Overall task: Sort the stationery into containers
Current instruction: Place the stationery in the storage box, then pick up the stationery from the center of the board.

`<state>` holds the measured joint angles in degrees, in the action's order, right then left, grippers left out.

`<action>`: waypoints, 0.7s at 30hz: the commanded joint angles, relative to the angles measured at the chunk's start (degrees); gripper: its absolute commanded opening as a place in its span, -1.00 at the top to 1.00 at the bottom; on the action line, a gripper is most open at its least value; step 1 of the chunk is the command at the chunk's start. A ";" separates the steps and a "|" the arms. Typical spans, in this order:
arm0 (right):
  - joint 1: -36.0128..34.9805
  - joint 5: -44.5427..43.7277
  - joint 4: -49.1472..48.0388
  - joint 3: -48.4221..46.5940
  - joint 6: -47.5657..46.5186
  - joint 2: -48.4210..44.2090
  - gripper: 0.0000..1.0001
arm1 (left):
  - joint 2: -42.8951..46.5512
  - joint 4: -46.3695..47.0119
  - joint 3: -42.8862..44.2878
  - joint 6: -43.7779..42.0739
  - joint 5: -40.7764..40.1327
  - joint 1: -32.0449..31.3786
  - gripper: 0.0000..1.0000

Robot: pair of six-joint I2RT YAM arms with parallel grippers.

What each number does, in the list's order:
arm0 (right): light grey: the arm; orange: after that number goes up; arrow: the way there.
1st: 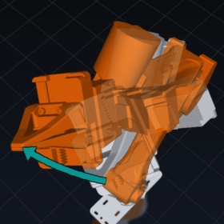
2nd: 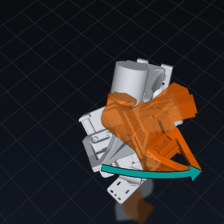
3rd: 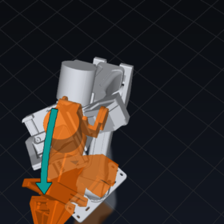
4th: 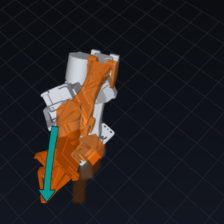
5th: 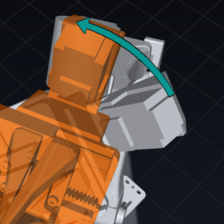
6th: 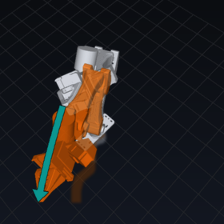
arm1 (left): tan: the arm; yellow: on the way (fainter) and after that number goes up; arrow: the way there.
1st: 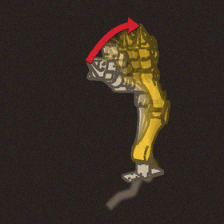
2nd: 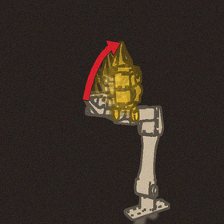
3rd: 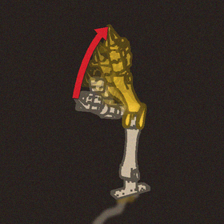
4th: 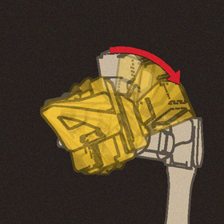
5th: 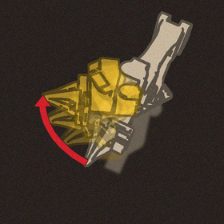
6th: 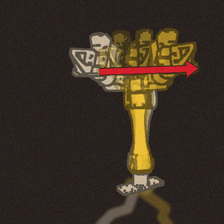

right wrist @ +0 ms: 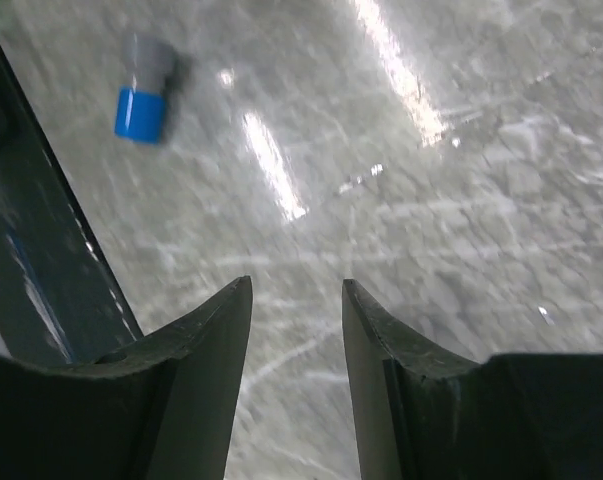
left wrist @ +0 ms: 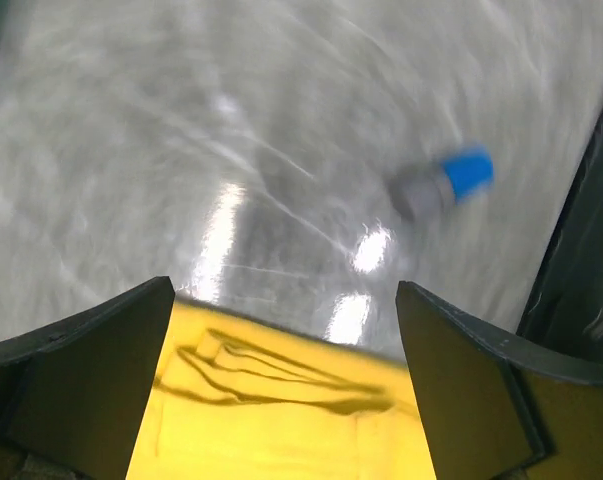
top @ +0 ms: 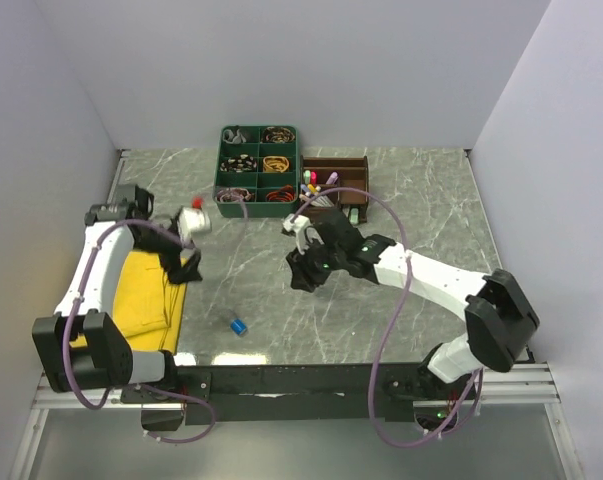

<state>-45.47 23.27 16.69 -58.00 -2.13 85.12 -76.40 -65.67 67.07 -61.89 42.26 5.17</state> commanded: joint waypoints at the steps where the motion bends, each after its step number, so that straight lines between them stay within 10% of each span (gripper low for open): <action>1: 0.47 0.64 1.33 3.23 -10.06 -5.66 0.02 | 4.07 -12.64 -10.08 -52.25 5.63 -0.50 -0.99; 21: 3.11 -0.06 2.82 8.25 -17.99 -16.39 0.01 | -0.94 5.55 -22.42 -50.44 0.82 -18.53 -0.67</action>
<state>-42.98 23.35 19.75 -48.31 -17.69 69.45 -76.14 -62.48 44.73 -111.72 44.86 -12.38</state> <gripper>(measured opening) 0.501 0.852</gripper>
